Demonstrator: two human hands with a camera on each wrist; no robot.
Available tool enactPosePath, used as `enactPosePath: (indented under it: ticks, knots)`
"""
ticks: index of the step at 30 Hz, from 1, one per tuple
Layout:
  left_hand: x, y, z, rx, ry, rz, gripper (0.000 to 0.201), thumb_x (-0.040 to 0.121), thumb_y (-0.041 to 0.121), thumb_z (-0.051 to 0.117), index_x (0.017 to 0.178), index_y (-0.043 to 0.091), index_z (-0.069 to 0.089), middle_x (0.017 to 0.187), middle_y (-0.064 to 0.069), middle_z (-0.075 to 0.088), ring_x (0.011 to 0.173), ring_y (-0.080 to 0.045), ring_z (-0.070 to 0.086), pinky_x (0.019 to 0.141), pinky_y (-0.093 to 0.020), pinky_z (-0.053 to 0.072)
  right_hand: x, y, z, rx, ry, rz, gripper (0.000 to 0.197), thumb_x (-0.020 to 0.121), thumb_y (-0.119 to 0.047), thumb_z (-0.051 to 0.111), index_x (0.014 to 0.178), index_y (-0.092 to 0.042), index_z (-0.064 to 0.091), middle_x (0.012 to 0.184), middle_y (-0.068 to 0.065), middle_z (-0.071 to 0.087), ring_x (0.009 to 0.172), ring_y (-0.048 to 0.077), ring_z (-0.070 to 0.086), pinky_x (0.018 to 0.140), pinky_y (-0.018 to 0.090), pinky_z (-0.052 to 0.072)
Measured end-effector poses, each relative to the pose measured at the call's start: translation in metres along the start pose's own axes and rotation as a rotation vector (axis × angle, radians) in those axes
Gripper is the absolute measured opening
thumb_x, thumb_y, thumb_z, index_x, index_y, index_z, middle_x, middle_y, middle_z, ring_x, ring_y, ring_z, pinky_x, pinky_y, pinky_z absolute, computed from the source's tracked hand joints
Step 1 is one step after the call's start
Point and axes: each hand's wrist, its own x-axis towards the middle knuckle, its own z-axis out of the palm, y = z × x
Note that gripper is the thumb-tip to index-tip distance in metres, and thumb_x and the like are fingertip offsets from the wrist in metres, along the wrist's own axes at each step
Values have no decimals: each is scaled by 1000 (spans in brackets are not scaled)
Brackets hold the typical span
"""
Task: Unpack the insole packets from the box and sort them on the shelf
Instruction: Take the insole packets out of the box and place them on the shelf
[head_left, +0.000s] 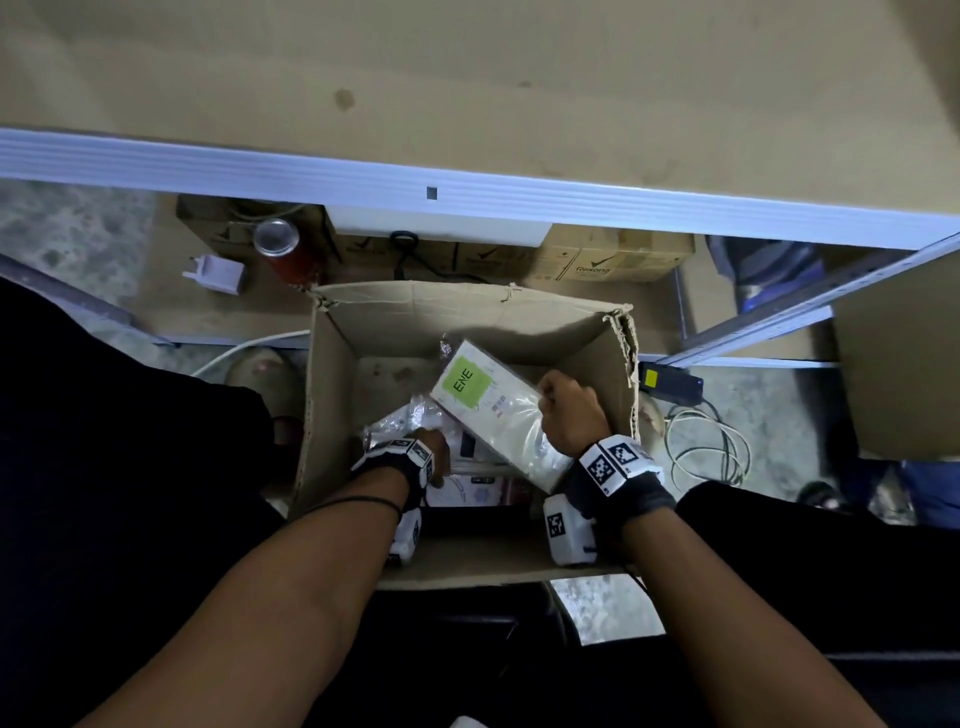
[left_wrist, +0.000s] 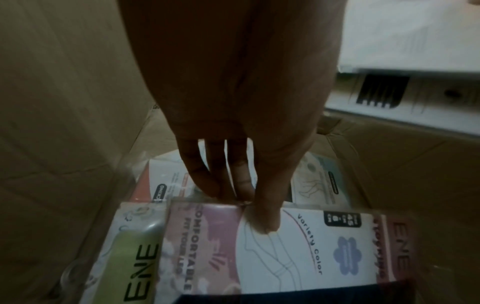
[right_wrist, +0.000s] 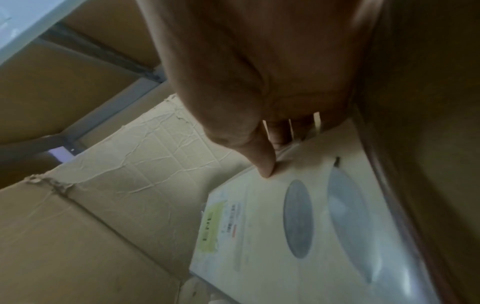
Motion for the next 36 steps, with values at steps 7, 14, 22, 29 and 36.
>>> enactPosePath:
  ticks: [7,14,22,29,36]
  knots:
    - [4,-3,-3,-73,44,-21,35,83,14,75,116,6,72,124,-13,68,115,-28,63,100,-36,50,-12,-14,-5,-177,73,-21,21,92,-7,50,112,-13,51,114,19,61,105,43,58,84,42,47]
    - [20,-2,-30,-169,290,44,26,89,7,67,115,5,72,131,-14,64,124,-28,57,107,-32,40,-28,-20,-22,-293,210,-94,34,80,-2,56,111,-13,51,114,12,63,109,38,60,82,43,50]
    - [30,-10,-47,-125,240,54,23,90,8,66,111,3,73,120,-18,68,114,-31,63,101,-33,45,-33,-22,-30,-302,173,-38,32,82,-4,56,112,-12,52,115,15,65,108,38,62,82,40,50]
    - [26,-7,-45,-56,320,58,22,90,9,65,110,4,72,122,-18,66,114,-33,62,100,-40,47,-29,-25,-27,-317,111,-13,30,87,-9,58,116,-14,52,117,14,64,110,38,61,83,42,50]
    - [6,-6,-57,-93,329,41,23,83,14,74,105,10,69,117,-16,67,109,-33,63,87,-33,50,-30,-37,-27,-407,99,-80,32,88,-9,59,119,-12,50,123,14,60,114,36,59,89,43,49]
